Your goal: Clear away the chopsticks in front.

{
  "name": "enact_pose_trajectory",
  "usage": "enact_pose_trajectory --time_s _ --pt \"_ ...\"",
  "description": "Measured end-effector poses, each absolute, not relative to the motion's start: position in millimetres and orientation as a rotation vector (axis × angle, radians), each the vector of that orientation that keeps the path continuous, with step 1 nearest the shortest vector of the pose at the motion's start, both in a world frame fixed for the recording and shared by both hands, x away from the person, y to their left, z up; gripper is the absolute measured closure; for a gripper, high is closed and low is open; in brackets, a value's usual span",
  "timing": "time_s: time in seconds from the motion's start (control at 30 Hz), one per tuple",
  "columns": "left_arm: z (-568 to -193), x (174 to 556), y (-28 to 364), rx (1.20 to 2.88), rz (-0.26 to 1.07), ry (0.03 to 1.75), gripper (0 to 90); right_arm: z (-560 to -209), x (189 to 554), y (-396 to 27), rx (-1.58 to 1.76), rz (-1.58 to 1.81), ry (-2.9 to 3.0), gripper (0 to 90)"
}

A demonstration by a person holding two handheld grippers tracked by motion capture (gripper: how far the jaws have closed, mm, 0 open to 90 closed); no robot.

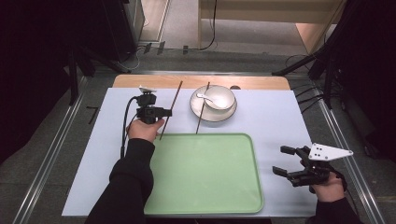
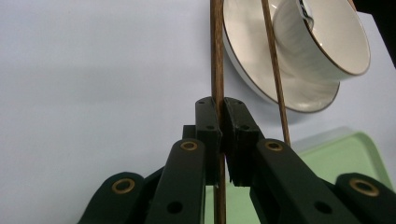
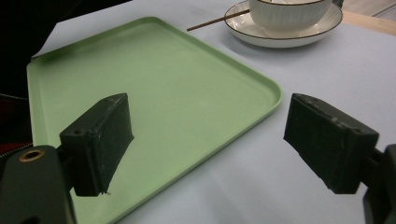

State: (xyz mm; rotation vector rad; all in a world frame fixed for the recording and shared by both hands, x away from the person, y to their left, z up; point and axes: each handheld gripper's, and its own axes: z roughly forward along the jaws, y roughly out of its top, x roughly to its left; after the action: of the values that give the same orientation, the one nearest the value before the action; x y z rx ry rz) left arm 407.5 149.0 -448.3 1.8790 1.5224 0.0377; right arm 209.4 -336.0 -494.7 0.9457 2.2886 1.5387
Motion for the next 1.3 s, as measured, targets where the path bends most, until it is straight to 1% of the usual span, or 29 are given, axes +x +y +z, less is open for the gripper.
enact_pose_trajectory --time_s 0.43,0.7,0.77,0.83,0.93,1.3 --pt "-449 354 178 1.893 0.012 1.490 86.0 -495 209 -337 0.945 1.532 2.289 16.3" --pt "-458 325 184 1.895 -0.005 1.476 86.0 -494 206 -338 0.960 1.536 2.272 16.4" --pt "-461 316 186 1.875 -0.020 1.485 86.0 -494 205 -339 0.968 1.534 2.256 16.3" --pt "-463 306 187 1.894 0.024 1.488 86.0 -493 204 -339 0.976 1.538 2.253 16.3" --pt "-465 292 189 1.900 0.031 1.488 86.0 -493 204 -339 0.970 1.538 2.254 16.3" --pt "-478 250 212 1.874 -0.005 1.556 85.9 -492 206 -338 0.982 1.523 2.242 16.3"
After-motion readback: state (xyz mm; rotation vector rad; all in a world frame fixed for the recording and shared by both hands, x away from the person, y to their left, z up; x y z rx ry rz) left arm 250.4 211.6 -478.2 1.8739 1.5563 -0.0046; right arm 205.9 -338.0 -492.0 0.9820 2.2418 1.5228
